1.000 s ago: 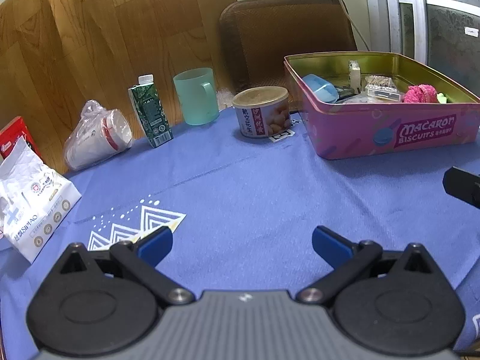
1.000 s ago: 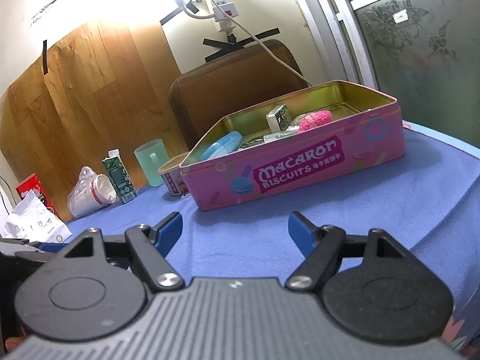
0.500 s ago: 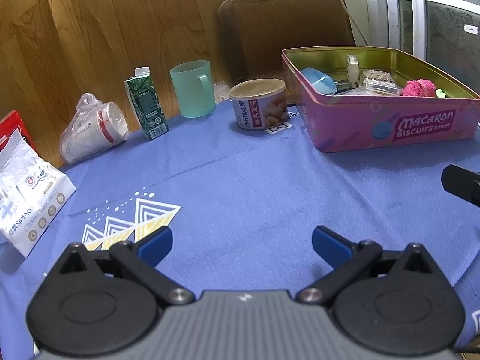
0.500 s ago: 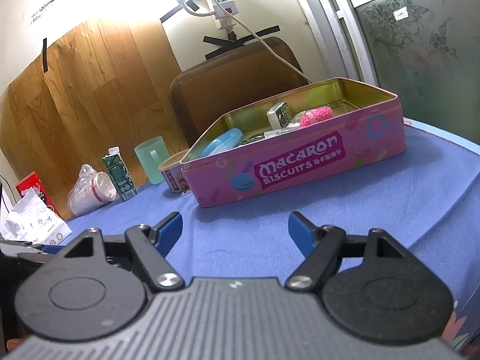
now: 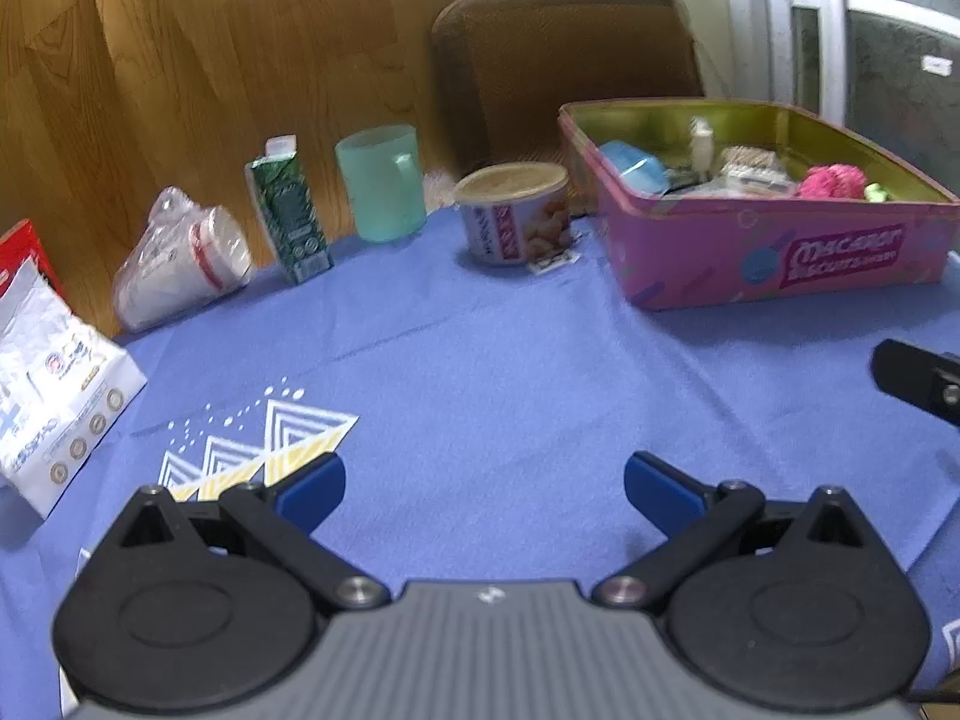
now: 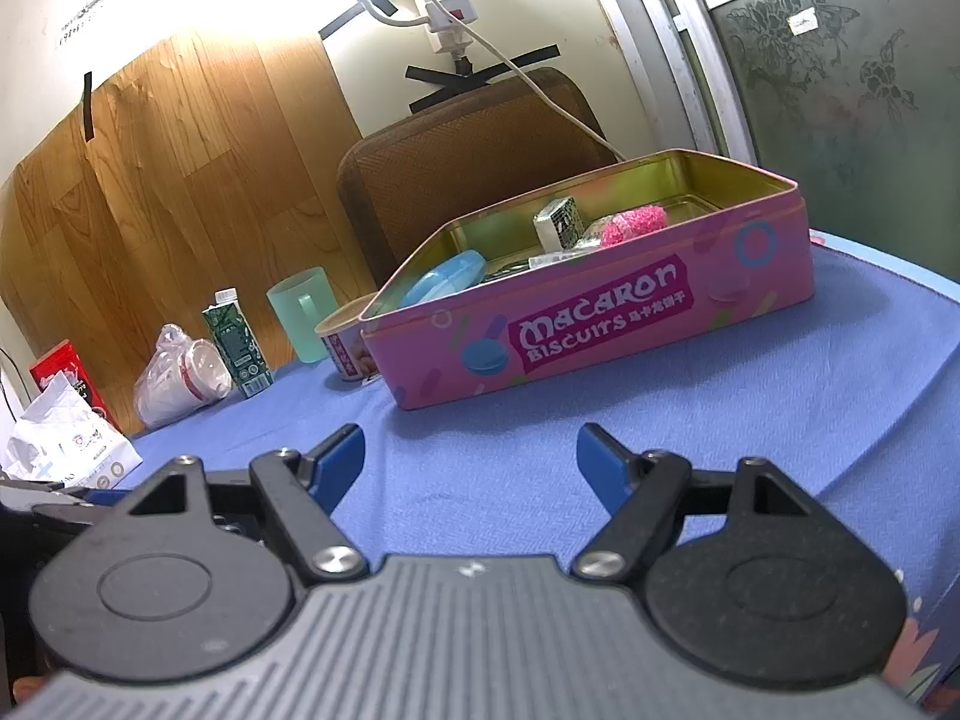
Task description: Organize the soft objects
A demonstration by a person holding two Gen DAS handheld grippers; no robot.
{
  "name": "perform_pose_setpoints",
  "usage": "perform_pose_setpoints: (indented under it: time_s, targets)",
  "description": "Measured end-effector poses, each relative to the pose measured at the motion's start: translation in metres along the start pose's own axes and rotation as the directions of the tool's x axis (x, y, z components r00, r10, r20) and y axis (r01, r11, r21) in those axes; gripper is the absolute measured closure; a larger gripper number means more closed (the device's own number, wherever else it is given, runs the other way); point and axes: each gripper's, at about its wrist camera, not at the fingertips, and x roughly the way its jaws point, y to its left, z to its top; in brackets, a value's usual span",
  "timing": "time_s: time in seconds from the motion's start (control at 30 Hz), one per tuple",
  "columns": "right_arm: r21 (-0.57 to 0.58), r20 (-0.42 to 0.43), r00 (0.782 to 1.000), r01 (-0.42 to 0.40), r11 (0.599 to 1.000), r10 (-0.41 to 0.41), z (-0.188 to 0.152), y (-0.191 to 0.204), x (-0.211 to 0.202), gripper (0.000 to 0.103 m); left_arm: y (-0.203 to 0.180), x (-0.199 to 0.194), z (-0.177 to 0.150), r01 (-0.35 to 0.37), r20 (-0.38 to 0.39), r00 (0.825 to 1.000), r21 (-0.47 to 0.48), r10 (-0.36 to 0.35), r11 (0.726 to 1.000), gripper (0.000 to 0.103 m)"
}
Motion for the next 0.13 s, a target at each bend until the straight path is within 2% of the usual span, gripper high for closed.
perform_pose_setpoints:
  time_s: [0.13]
  targets:
    - [-0.013, 0.004, 1.0, 0.004, 1.0, -0.004, -0.001, 0.0025, -0.0002, 0.023, 0.0, -0.0014, 0.0016, 0.036, 0.004, 0.999, -0.007, -0.036, 0.999, 0.0]
